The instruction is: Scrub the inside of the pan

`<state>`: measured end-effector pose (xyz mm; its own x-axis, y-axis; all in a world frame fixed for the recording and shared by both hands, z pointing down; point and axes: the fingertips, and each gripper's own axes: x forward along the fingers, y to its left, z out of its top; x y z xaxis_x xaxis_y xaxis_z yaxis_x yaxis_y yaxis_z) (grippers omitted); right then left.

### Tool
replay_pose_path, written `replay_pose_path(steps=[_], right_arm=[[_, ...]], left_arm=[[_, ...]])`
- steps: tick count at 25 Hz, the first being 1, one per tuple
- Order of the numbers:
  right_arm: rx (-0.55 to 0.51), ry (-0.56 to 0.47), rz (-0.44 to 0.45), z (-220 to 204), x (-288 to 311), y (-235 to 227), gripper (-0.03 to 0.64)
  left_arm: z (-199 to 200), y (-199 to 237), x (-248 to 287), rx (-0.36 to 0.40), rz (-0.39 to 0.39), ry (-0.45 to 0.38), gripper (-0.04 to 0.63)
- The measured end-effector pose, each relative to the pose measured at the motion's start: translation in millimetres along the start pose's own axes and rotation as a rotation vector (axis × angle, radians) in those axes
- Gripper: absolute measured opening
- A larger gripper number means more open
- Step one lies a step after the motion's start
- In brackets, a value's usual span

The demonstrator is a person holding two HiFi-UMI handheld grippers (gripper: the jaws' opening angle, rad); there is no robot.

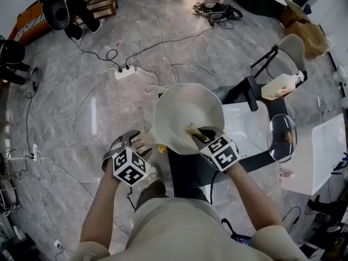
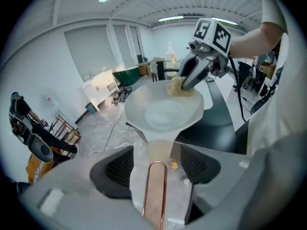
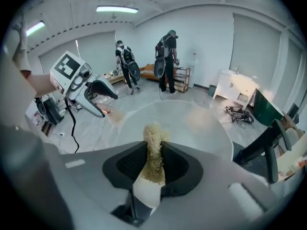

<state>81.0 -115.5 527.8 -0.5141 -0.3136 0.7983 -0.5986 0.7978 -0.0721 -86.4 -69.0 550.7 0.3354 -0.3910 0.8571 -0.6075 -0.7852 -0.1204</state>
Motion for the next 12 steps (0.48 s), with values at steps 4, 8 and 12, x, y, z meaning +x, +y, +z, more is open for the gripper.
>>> replay_pose_path(steps=[4, 8, 12], right_arm=[[0.007, -0.161, -0.048, 35, -28, 9, 0.095], [0.018, -0.298, -0.105, 67, -60, 13, 0.095], [0.037, -0.433, -0.147, 100, -99, 17, 0.094]], left_arm=[[23, 7, -32, -0.062, 0.048, -0.132, 0.318], [49, 22, -66, -0.086, 0.127, -0.268, 0.312], [81, 37, -105, -0.088, 0.209, -0.418, 0.251]])
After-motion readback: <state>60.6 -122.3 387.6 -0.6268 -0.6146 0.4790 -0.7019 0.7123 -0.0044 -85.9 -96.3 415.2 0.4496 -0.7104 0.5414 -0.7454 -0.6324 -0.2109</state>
